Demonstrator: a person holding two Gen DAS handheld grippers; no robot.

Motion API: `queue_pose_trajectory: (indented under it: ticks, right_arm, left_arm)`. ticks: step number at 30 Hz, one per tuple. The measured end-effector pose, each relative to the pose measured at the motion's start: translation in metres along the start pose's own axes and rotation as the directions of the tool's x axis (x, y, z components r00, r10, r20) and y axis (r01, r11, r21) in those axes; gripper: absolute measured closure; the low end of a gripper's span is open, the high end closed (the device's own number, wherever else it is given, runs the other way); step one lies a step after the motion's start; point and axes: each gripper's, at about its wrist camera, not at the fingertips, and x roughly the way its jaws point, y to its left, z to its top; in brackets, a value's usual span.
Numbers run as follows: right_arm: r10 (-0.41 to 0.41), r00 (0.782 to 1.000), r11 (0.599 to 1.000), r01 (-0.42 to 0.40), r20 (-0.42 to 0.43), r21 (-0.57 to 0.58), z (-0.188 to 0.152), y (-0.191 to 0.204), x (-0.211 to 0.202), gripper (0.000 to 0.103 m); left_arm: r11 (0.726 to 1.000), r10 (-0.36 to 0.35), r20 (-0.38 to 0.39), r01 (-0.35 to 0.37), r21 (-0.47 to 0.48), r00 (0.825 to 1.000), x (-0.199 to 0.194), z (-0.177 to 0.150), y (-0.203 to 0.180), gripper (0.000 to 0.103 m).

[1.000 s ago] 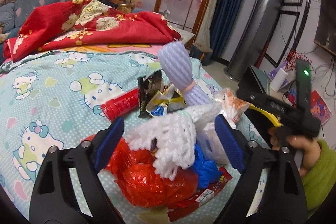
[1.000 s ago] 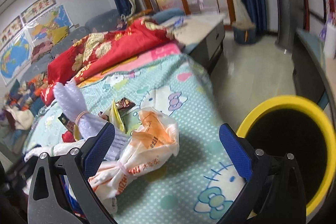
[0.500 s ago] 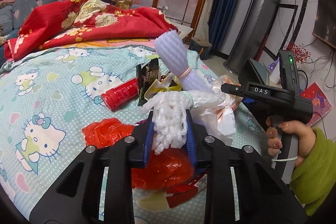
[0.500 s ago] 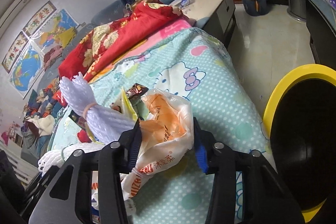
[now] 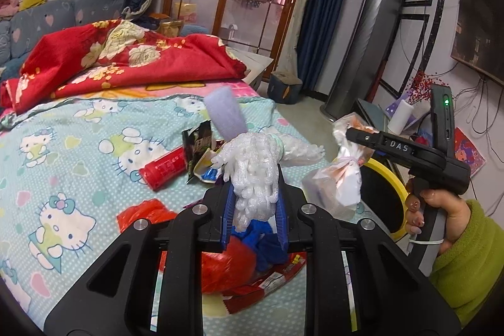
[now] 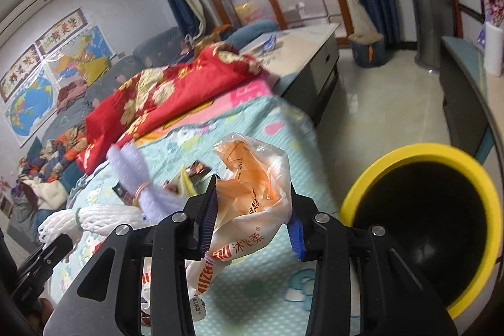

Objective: Collect trash
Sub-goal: 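Carry the held bag and foam mesh with both tools over the yellow bin, then open both tools to drop the bag and foam mesh into the bin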

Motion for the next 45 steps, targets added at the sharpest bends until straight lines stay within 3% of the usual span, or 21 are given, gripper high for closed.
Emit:
queue_pose_trajectory:
  ticks: [11,19,29,45]
  right_arm:
    - [-0.109,0.989,0.993,0.104,0.096,0.062,0.014,-0.041,-0.037,0.066]
    - [-0.221,0.961,0.974,0.207,0.166,0.097,0.019,-0.071,-0.066,0.066]
    - [-0.384,0.89,0.923,0.362,0.246,0.132,0.015,-0.109,-0.092,0.066]
    - [-0.586,0.768,0.809,0.571,0.256,0.138,-0.005,-0.165,-0.095,0.066]
  left_arm:
    - [0.997,-0.056,-0.003,0.057,0.06,0.998,0.006,0.007,-0.033,0.087]
    - [0.986,-0.106,-0.04,0.111,0.127,0.994,0.022,0.004,-0.068,0.087]
    - [0.96,-0.171,-0.075,0.184,0.211,0.982,0.043,0.003,-0.112,0.087]
    - [0.917,-0.202,-0.156,0.242,0.316,0.967,0.093,-0.008,-0.17,0.086]
